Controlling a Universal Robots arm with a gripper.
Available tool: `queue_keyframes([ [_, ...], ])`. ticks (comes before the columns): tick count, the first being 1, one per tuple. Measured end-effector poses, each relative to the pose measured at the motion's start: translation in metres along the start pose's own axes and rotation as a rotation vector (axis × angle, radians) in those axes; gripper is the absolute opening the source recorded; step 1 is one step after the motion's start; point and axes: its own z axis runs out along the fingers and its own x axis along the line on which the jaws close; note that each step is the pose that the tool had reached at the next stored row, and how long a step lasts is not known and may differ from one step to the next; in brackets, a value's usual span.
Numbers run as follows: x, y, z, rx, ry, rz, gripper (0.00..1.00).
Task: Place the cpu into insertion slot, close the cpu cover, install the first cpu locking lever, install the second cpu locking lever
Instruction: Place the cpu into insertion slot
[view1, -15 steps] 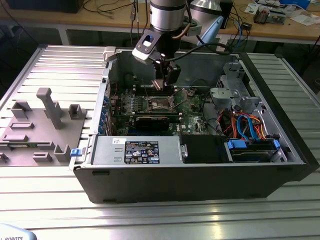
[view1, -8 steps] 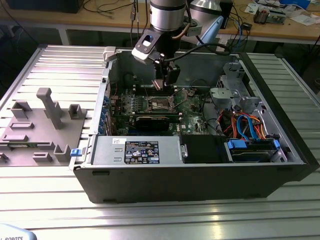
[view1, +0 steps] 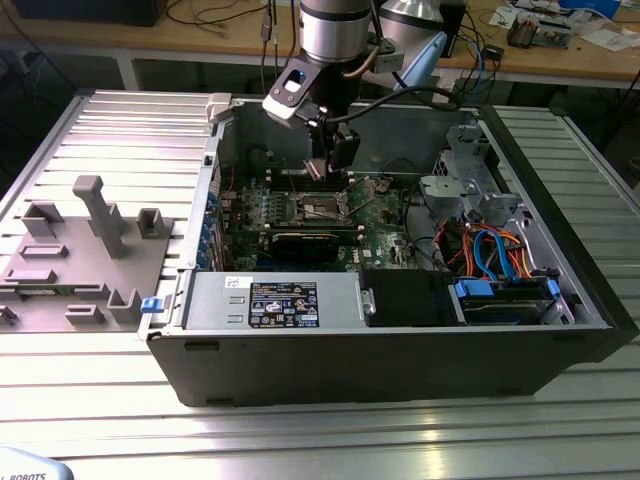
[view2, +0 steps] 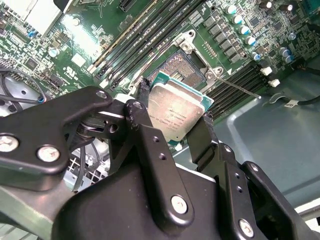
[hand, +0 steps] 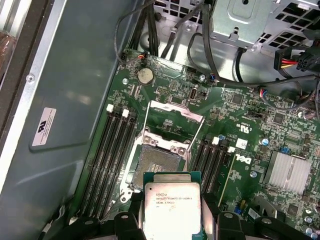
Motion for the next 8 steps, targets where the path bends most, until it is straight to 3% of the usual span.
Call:
queue_keyframes([
  [8,0.0001,0.0,0.0,0.0007,-0.0029,0.013,0.55],
])
